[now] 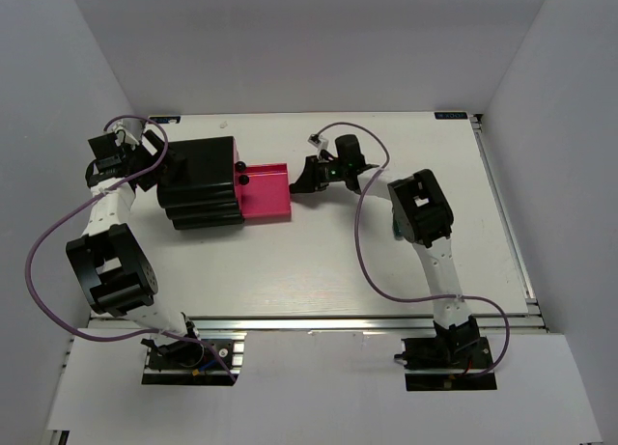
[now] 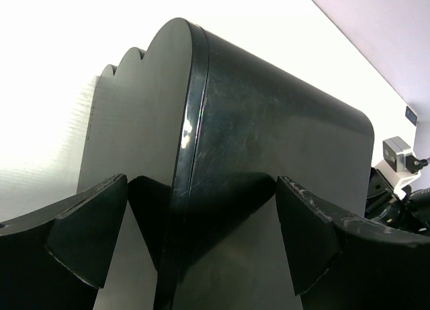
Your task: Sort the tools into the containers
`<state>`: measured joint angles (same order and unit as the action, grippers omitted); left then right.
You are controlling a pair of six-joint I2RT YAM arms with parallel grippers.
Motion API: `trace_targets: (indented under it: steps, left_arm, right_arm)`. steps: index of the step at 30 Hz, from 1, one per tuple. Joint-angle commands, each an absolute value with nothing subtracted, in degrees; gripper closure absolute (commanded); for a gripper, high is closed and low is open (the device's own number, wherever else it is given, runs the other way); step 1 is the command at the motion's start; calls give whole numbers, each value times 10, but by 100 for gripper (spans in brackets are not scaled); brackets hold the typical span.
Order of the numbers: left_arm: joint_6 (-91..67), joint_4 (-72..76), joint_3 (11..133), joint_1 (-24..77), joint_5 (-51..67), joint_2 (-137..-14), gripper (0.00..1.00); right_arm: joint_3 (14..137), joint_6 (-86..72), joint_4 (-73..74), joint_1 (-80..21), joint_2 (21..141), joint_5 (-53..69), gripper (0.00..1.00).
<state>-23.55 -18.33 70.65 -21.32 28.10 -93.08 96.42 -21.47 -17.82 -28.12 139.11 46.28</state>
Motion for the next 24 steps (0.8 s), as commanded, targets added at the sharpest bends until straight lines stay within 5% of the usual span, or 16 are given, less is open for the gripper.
trace_targets:
  steps: [1,2,3,5,9,13,14,15,19,20,22,23,24]
  left_arm:
    - [-207,-298,679,-198,272,-969,3]
    - [-206,-299,681,-198,273,-971,3]
    - [-206,-298,682,-198,275,-972,3]
    - [-206,-297,685,-197,278,-974,3]
    - [-207,-291,682,-197,281,-973,3]
    - [-212,-278,672,-198,287,-976,3]
    - [-214,-275,669,-197,288,-975,3]
    - [-214,-270,666,-198,290,-974,3]
    - [-216,-263,652,-198,293,-969,3]
    - [-216,-262,651,-197,294,-969,3]
    - [-213,-265,650,-198,295,-969,3]
    - [-213,-265,649,-197,297,-968,3]
    - [-211,-265,648,-197,297,-968,3]
  right_arm:
    - [954,-167,-153,-272,1352,452,80]
    - [960,-149,-134,-271,1350,454,56]
    - [964,-139,-123,-271,1345,458,43]
    - [976,-110,-82,-272,1334,458,35]
    - [1018,20,60,-263,1288,420,36]
    - [1035,137,182,-261,1223,302,57]
    - [1022,134,184,-260,1204,261,99]
    - [993,121,184,-259,1173,159,100]
    - [983,62,303,-235,1147,71,99]
    - [980,46,327,-223,1143,69,79]
    - [926,31,347,-217,1106,34,57]
    - [903,16,358,-210,1090,19,31]
    - [886,8,372,-206,1070,-2,25]
